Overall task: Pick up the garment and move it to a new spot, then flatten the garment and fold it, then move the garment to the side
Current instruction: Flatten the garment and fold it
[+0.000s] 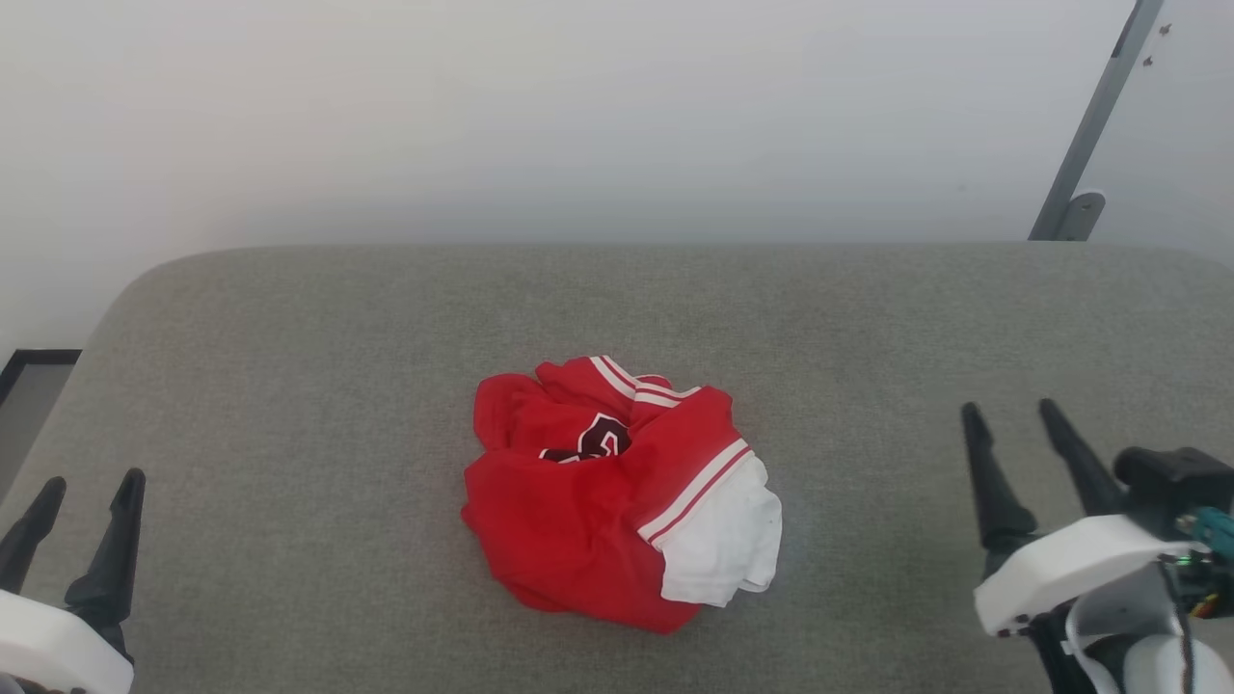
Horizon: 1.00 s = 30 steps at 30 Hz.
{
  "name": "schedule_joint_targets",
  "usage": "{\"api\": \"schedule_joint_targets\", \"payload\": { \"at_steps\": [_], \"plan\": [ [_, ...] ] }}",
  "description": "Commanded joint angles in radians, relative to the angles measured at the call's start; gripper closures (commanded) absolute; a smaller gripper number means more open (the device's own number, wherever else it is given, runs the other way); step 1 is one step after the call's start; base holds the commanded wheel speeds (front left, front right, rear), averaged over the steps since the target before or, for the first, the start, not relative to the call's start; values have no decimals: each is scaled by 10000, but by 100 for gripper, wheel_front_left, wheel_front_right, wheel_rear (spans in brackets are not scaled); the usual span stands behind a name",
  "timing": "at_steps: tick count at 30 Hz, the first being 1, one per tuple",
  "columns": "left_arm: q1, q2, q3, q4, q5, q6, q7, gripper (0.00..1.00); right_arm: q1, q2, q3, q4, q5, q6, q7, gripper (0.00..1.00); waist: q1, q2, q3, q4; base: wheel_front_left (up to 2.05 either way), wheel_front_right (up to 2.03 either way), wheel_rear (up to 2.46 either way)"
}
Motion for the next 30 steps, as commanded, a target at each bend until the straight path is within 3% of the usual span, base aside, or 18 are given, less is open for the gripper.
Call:
{"api": "schedule_joint_targets", "payload": {
  "at_steps": [1, 7, 19, 25, 30],
  "plan": [
    [164, -24, 56, -35, 49, -59, -64, 0, 18, -1, 84, -30, 48, 1, 74, 0, 0, 1, 19, 21, 0, 0, 0],
    [123, -77, 124, -194, 92, -162, -72, 0, 6, -211, 794, 85, 600, 1, 1049, 0, 0, 1, 206, 299, 0, 0, 0],
    [-775, -441, -270, -349, 421, -379, 77, 0, -392, -746, 1677, 385, 1415, 1, 4561, 0, 0, 1, 1281, 1198, 0, 0, 0],
    [-1367, -839, -542, -163, 529, -600, 97, 0, -661, -736, 1766, 521, 1284, 1, 6034, 0, 0, 1, 1911, 1576, 0, 0, 0],
    [-1814, -1138, -775, 163, 671, -776, 126, 0, -967, -678, 1914, 859, 1099, 1, 6625, 0, 0, 1, 2261, 1812, 0, 0, 0]
  ]
}}
